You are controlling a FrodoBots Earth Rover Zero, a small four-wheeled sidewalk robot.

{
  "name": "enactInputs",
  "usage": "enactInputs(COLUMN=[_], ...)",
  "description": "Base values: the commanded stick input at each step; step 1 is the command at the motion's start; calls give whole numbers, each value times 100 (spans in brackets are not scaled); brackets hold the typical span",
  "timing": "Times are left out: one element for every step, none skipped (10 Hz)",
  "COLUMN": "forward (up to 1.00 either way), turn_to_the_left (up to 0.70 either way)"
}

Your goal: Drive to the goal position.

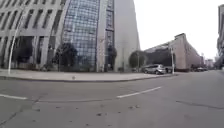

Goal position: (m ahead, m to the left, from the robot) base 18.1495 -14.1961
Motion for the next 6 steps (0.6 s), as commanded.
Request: enactInputs(forward=[70, 70, 70, 70, 70, 70], turn_to_the_left=[14, 14, 14, 14, 14, 14])
